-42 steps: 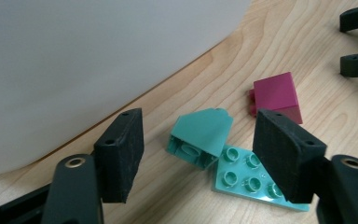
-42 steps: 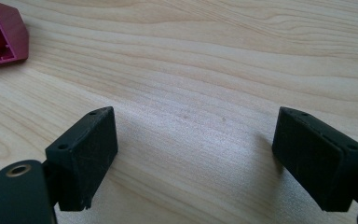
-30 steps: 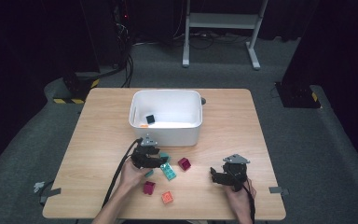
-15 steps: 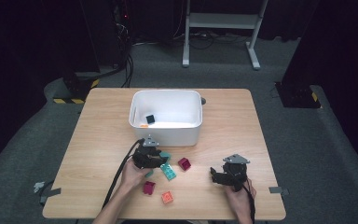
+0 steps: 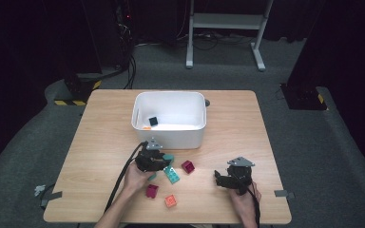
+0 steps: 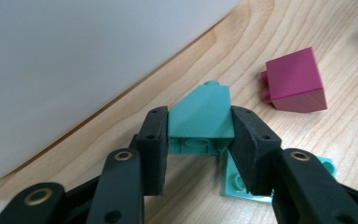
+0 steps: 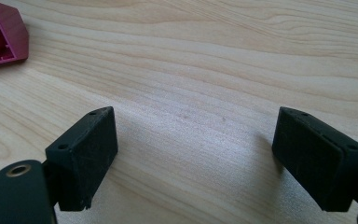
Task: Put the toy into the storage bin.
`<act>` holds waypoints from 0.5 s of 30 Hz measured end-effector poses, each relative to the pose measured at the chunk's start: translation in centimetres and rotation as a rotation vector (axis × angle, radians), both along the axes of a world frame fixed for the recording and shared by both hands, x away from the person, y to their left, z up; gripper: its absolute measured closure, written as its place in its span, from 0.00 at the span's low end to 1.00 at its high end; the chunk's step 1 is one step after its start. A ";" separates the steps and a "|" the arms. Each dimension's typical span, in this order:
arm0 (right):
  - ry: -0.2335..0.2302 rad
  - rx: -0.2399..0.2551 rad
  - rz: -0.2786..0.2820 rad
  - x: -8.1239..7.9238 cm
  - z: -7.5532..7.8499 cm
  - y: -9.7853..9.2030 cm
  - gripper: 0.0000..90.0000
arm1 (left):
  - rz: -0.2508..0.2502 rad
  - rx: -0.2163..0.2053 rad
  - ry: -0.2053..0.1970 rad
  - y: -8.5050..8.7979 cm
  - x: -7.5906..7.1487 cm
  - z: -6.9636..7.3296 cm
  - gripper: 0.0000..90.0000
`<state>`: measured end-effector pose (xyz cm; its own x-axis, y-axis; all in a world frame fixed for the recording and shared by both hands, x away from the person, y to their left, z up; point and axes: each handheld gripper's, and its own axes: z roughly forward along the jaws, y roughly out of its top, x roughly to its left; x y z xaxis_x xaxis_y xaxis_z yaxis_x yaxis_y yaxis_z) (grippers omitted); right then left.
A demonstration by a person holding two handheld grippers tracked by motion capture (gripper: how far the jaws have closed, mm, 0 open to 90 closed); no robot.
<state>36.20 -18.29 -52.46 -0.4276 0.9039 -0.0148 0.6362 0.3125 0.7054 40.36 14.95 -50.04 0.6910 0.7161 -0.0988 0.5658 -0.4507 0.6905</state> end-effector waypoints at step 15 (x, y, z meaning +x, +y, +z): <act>0.000 0.000 -0.001 0.0 0.0 0.0 0.15 | -0.006 -0.001 -0.035 0.7 -0.7 1.4 0.65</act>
<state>36.20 -18.29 -52.46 -0.4271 0.9041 -0.0144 0.6364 0.3119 0.7055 39.65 15.64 -48.61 0.6986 0.7116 -0.0750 0.5385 -0.4538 0.7100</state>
